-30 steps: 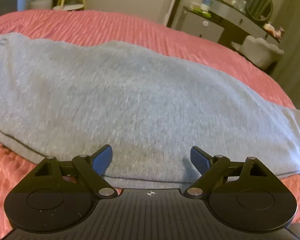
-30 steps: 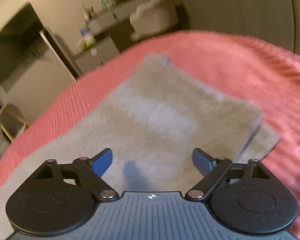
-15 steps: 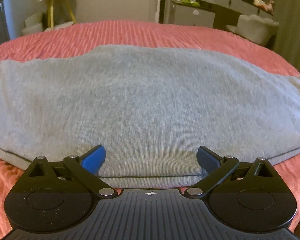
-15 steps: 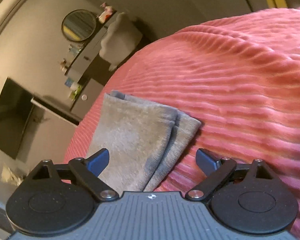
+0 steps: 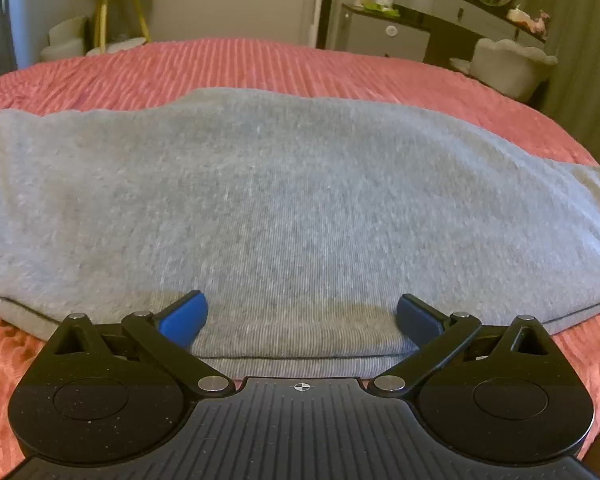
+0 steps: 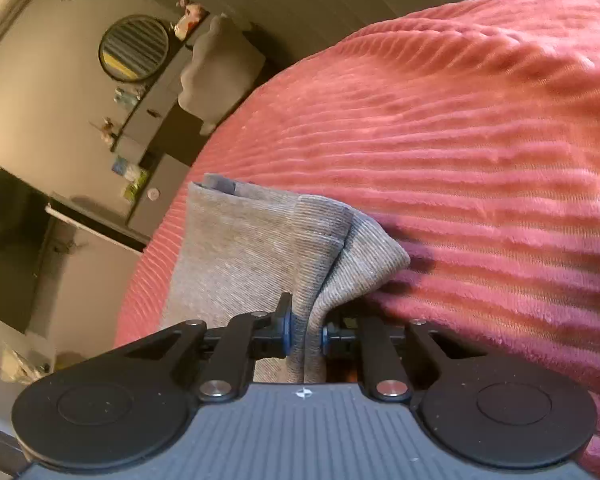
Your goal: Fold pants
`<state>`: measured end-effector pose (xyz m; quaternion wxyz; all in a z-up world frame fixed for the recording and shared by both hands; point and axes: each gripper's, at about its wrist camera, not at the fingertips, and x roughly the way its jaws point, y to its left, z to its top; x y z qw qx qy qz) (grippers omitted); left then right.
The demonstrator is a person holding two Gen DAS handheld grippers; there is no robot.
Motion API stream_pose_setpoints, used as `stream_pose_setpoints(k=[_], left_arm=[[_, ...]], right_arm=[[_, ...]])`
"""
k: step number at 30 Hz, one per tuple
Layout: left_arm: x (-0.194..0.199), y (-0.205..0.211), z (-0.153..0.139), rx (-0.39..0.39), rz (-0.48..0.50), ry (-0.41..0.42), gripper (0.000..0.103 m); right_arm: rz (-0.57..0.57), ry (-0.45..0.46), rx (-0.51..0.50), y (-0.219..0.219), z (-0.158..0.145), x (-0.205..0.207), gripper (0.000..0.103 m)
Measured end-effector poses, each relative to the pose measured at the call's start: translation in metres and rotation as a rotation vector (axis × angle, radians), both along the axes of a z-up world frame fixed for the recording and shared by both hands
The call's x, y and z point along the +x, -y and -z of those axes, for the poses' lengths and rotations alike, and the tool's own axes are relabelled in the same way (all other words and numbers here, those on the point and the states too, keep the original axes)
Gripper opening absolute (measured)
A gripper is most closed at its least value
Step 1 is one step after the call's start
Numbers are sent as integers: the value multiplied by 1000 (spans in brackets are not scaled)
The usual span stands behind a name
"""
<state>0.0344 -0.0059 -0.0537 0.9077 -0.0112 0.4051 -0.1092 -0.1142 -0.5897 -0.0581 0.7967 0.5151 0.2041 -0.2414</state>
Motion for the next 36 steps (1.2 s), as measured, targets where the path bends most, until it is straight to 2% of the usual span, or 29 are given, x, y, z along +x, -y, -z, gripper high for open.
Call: stream_pose_setpoints(k=[4, 18, 22, 28, 33, 35, 36], left_arm=[[1, -2, 0, -18, -2, -3, 103], [3, -8, -1, -71, -5, -11, 103], [4, -7, -1, -74, 0, -10, 103], [4, -7, 0, -71, 9, -6, 103], [4, -7, 1, -67, 12, -4, 103], [5, -8, 0, -74, 12, -6, 103], [5, -9, 0, -82, 10, -7, 103]], right_arm=[[-18, 11, -16, -3, 1, -3, 13], [-41, -48, -69, -5, -4, 5, 11], [-34, -57, -73, -8, -8, 7, 12], [-2, -18, -14, -6, -3, 2, 14], [-15, -62, -62, -11, -13, 11, 10], [-17, -45, -63, -12, -19, 10, 9], [-22, -9, -57, -13, -22, 8, 9]])
